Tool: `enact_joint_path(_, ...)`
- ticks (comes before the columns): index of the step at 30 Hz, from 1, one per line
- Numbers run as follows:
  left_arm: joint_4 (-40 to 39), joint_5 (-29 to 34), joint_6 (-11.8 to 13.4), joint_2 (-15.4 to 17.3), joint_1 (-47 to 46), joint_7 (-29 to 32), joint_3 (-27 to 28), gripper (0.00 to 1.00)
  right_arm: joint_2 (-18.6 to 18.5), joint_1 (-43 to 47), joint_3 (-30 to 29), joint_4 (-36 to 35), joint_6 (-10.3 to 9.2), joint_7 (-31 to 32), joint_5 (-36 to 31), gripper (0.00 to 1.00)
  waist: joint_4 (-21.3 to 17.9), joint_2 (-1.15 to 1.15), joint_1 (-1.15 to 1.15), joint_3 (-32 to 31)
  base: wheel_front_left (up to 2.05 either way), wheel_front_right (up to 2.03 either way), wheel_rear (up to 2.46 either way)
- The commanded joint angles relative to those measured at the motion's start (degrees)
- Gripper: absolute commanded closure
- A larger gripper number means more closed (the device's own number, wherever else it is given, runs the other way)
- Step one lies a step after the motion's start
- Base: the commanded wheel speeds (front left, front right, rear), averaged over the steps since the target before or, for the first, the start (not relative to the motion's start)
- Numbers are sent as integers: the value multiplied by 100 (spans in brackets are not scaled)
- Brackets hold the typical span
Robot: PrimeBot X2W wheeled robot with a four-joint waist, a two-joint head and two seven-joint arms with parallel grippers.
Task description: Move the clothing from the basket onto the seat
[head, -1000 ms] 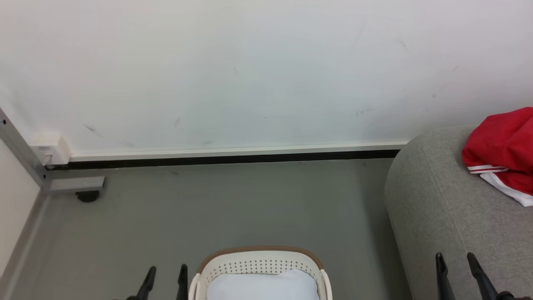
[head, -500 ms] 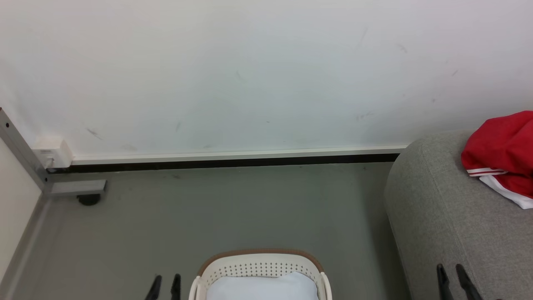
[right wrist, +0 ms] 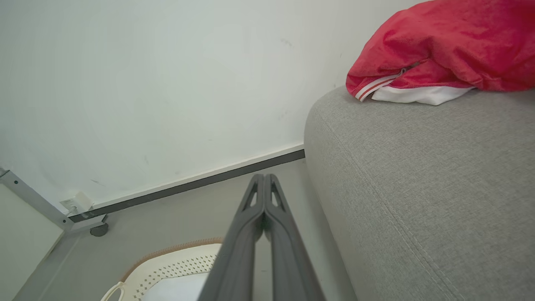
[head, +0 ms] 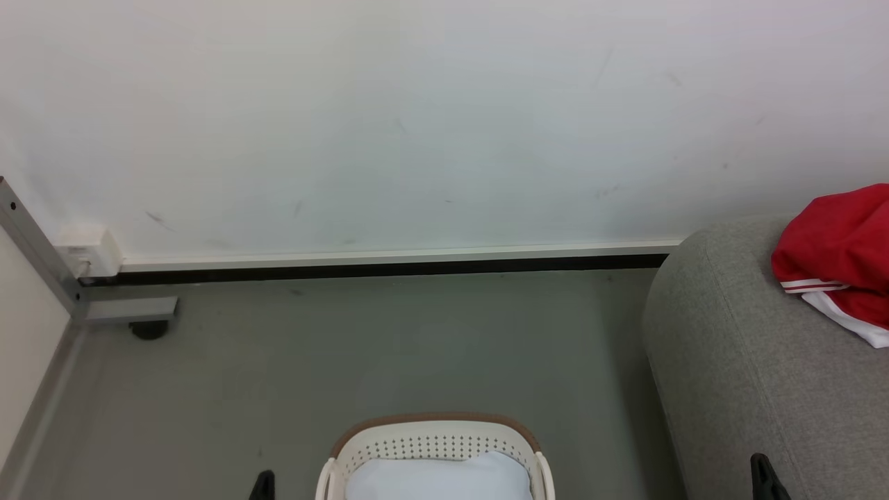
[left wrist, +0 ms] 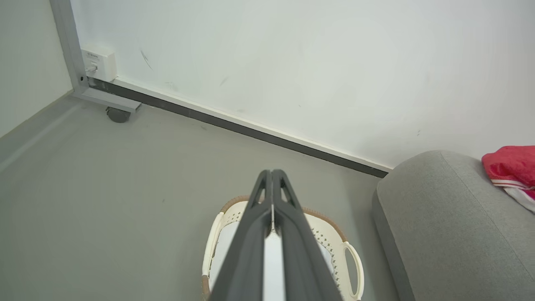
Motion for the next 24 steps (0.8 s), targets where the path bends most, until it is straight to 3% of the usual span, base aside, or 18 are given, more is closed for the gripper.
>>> enact_joint_path(1, -97, -328, -40, 11, -168, 65, 78, 100, -38, -185, -51, -113, -1, 61, 316, 100, 5, 0, 0, 5, 0, 0, 0)
enact_joint_path(24, -137, -2345, -221, -5, -468, 606, 406, 100, -57, -462, -212, -201, -4, 608, 2280, 100, 44, 0, 0, 61, 0, 0, 0)
